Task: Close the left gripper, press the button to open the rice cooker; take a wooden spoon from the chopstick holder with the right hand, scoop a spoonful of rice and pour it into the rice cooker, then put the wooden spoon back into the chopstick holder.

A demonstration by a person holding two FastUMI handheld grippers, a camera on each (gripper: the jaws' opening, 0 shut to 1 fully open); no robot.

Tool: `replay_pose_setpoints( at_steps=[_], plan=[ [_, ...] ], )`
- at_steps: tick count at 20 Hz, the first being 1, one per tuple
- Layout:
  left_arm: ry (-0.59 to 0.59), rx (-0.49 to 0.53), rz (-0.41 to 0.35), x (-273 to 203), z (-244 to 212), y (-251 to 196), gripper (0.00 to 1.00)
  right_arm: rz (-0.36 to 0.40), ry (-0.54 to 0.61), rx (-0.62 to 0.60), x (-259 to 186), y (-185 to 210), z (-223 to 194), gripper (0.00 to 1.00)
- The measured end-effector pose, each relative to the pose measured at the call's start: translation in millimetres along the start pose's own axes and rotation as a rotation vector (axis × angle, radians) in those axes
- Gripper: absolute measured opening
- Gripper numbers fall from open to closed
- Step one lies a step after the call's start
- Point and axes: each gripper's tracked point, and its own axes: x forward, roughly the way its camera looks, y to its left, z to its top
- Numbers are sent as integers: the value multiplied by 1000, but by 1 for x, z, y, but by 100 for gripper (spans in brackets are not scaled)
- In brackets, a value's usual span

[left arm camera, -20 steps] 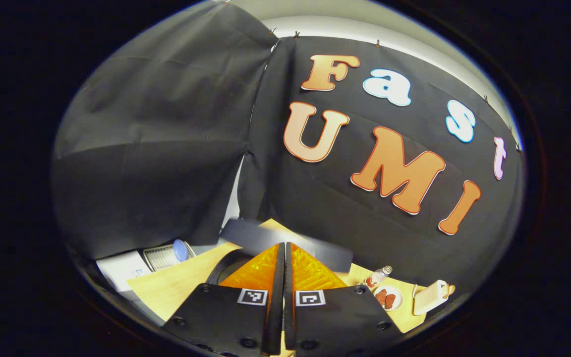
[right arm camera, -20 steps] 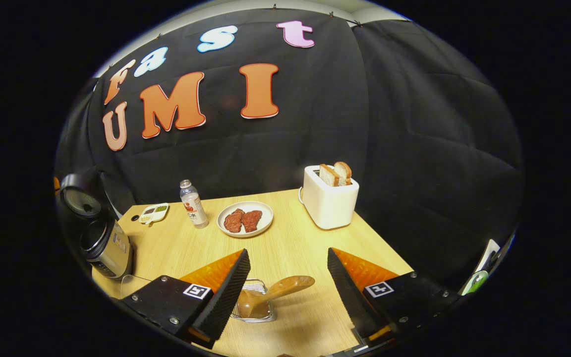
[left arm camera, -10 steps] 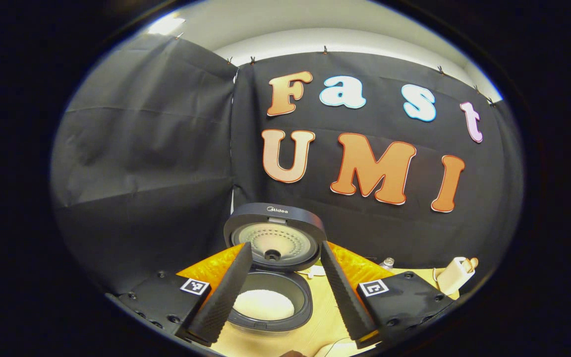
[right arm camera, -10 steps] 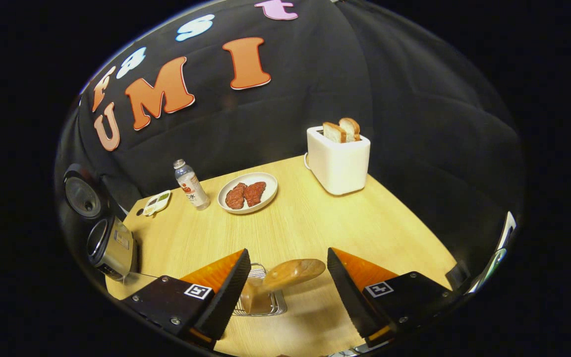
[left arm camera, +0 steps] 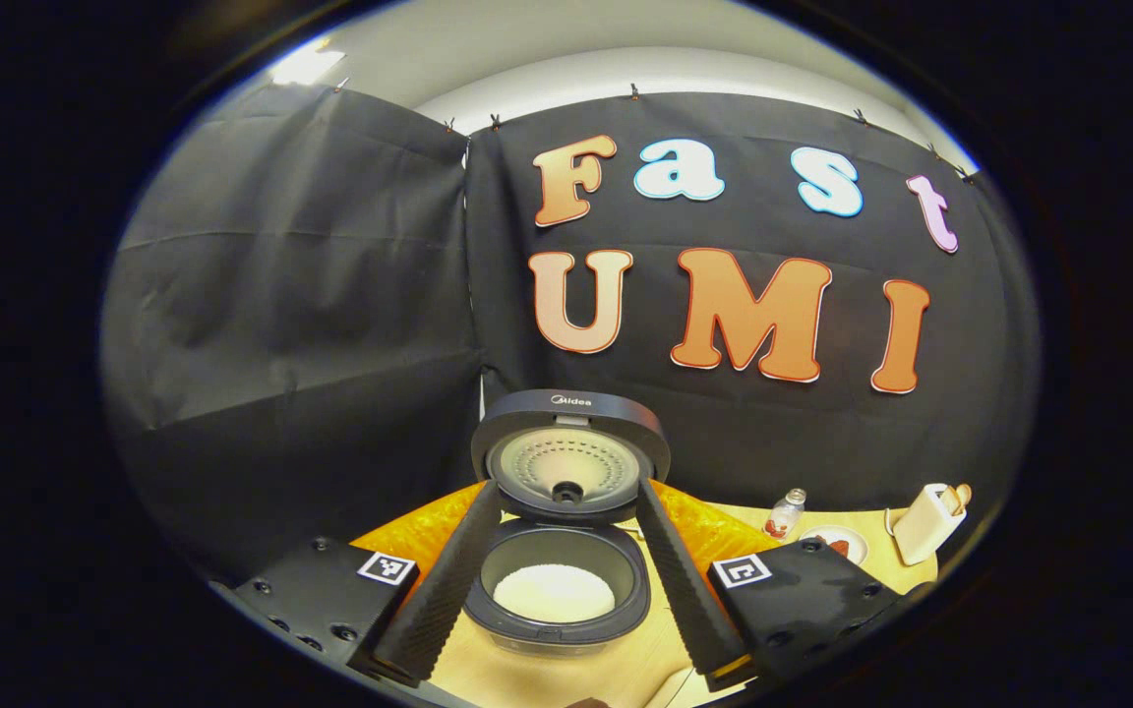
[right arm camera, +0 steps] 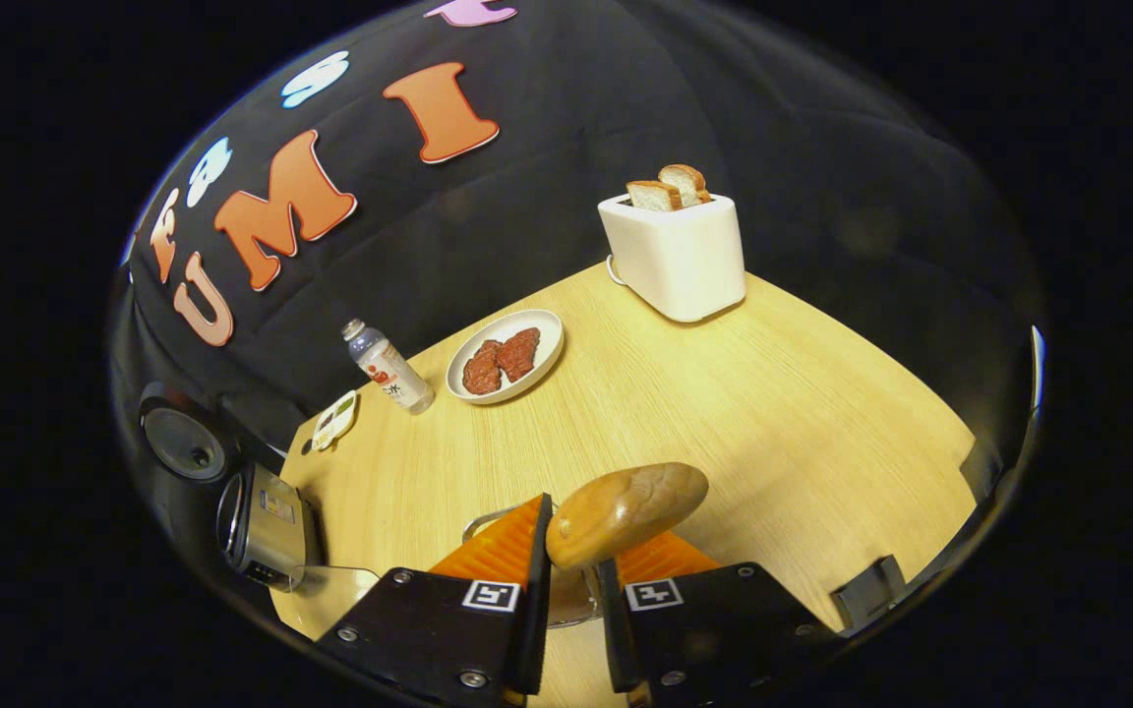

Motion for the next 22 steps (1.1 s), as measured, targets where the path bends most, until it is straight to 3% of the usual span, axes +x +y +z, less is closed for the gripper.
replay_pose_setpoints(
  at_steps=[2, 5, 8, 9, 12, 16, 22],
  plan=[
    [4, -2, -16, 0, -3, -4, 96, -4, -1, 4, -1, 5, -1, 16],
    [7, -2, -35, 4, -6, -5, 96, -8, 3, 18, -4, 13, -3, 13],
    [6, 19, -36, 8, -11, 2, 96, -26, -12, 54, -13, 14, 7, 12],
    [2, 33, -30, 9, -13, 6, 92, -23, -22, 79, -18, 17, 14, 12],
    [-24, 61, -32, 10, -12, 11, 94, 7, -65, 121, -38, 25, 35, 12],
    [-12, 77, -69, 16, -22, 5, 96, 18, -95, 87, -59, 38, 47, 11],
    [-11, 111, -136, 27, -32, 4, 96, 169, -66, 70, -86, 105, 26, 11]
  ],
)
